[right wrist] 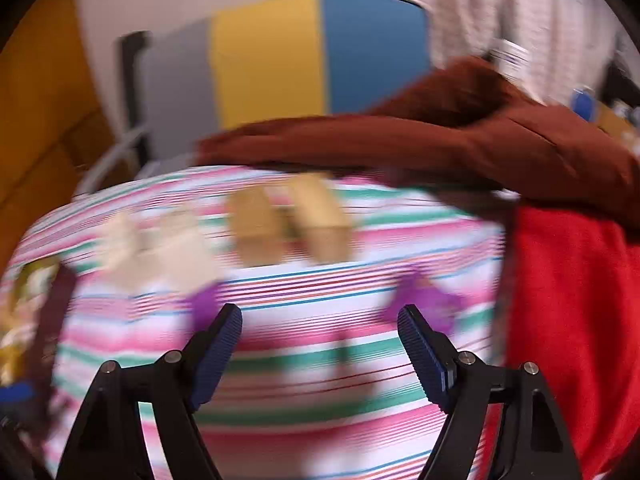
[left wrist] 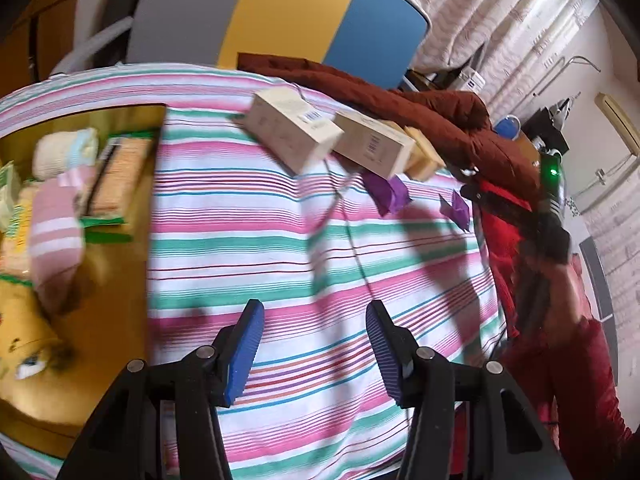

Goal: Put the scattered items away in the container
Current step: 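Move both tools back toward the purple snack packets, then grasp a purple snack packet with the right tool while the left tool grasps another, then carry both purple packets over the gold tray and open both tools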

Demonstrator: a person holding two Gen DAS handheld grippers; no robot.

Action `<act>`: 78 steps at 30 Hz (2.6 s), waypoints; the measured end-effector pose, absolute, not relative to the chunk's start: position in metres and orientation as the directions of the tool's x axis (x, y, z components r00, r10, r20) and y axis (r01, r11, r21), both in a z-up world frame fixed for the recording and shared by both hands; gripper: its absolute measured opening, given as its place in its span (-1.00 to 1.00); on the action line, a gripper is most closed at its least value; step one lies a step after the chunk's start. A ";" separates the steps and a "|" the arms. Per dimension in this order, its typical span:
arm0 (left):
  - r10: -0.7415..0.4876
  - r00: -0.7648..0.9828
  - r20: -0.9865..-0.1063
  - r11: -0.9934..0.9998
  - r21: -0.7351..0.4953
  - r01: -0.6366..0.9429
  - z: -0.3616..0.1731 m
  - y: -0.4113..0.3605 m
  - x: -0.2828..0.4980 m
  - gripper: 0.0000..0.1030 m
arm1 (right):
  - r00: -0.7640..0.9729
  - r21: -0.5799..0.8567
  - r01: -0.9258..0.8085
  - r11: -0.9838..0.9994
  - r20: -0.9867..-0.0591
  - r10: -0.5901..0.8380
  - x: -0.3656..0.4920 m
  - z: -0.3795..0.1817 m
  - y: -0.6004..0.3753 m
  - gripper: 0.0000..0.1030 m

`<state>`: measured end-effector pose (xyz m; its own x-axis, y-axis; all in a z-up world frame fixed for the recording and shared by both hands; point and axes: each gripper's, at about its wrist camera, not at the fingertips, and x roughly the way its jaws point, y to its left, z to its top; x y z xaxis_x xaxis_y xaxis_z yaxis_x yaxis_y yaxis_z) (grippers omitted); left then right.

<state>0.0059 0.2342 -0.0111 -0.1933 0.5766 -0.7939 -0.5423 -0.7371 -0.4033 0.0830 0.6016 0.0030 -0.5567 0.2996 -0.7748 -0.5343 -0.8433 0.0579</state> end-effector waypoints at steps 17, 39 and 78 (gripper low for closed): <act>0.565 -0.085 -0.821 -0.718 -0.438 -0.540 -0.050 0.405 -0.030 0.26 | -0.465 0.117 -0.587 -0.801 -0.858 0.216 0.070 -0.046 0.655 -0.01; 0.521 -0.191 -0.832 -0.748 -0.337 -0.573 -0.063 0.432 -0.061 -0.23 | -0.521 0.197 -0.562 -0.803 -0.839 0.159 0.070 -0.044 0.658 -0.18; 0.671 -0.254 -0.696 -0.693 -0.469 -0.548 -0.005 0.201 -0.004 -0.25 | -0.631 0.345 -0.332 -0.878 -0.773 -0.065 0.078 0.000 0.533 -0.37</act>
